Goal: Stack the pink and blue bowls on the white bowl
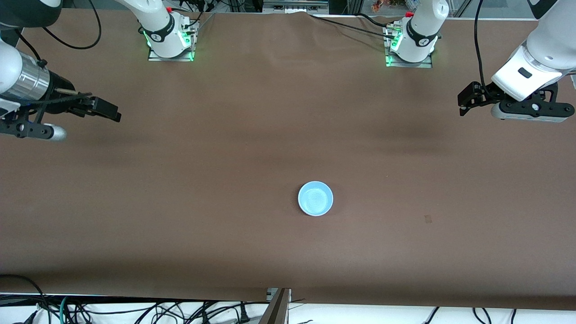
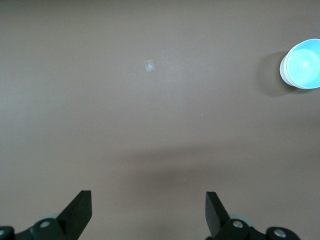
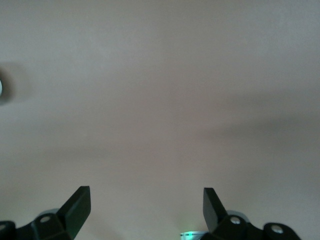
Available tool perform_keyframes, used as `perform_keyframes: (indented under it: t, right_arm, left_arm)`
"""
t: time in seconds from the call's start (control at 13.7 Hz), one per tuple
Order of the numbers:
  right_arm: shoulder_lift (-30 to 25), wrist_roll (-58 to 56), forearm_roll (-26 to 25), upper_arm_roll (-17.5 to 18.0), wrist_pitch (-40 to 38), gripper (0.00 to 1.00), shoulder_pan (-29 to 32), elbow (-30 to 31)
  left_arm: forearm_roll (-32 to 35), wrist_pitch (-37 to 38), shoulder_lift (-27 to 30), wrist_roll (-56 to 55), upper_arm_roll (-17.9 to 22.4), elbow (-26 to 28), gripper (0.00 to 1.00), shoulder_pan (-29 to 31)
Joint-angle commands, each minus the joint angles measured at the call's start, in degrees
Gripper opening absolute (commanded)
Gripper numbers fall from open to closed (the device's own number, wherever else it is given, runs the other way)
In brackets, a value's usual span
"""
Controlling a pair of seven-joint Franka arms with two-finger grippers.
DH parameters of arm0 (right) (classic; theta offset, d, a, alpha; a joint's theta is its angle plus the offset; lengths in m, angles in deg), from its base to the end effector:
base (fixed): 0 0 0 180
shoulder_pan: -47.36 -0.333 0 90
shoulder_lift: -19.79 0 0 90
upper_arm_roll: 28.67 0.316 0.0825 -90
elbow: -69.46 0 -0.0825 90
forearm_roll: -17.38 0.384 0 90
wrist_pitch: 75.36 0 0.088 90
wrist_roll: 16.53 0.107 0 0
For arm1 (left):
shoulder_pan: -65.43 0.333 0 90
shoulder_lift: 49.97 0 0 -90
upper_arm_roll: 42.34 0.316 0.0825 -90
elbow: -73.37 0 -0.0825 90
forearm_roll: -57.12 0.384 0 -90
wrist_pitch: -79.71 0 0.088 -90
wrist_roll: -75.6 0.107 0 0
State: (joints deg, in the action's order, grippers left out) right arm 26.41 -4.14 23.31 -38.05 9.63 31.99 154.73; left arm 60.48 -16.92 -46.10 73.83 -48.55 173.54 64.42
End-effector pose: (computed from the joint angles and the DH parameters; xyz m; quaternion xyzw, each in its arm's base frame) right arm 0.5740 0.0776 0.5916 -0.9959 0.0543 0.0654 0.0323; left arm 0.5367 -0.0640 0.5872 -0.9982 0.0507 -0.0052 0.0325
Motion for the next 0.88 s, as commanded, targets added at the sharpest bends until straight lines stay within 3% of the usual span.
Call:
perform_keyframes:
  t: [0.0,0.22,0.8]
  right_arm:
    - [-6.43,-3.41,-1.97,10.05,4.91,0.99,8.14,10.06]
    - [-8.98,-11.3,-2.58,21.82,5.45,0.99,20.87,13.07]
    - [-8.9,-12.21,-5.49,22.83,4.13,0.99,21.53,12.37]
  left_arm:
    - [-0.9,1.26,-0.71,1.51,-0.12,-1.73,1.0,0.4]
    - [-0.9,1.26,-0.71,1.51,-0.12,-1.73,1.0,0.4]
    - [-0.9,1.35,-0.71,1.51,-0.21,-1.73,1.0,0.31]
